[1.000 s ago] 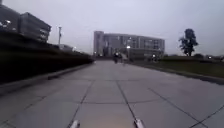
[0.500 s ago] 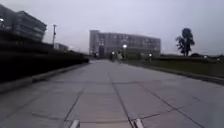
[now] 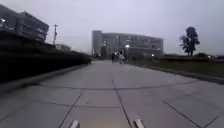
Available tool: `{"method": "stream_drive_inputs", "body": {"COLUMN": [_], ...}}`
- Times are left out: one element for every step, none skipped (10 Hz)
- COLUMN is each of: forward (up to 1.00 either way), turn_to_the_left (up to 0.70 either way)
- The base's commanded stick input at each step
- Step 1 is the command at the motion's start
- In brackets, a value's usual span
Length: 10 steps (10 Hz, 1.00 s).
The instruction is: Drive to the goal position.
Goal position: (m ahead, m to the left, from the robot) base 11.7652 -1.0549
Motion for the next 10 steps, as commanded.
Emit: {"method": "stream_drive_inputs", "body": {"forward": [0.85,0.85,0.85,0.85,0.85,0.85,0.85,0.85,0.85,0.85], "turn_to_the_left": [0.0,0.0,0.0,0.0,0.0,0.0,0.0,0.0,0.0,0.0]}}
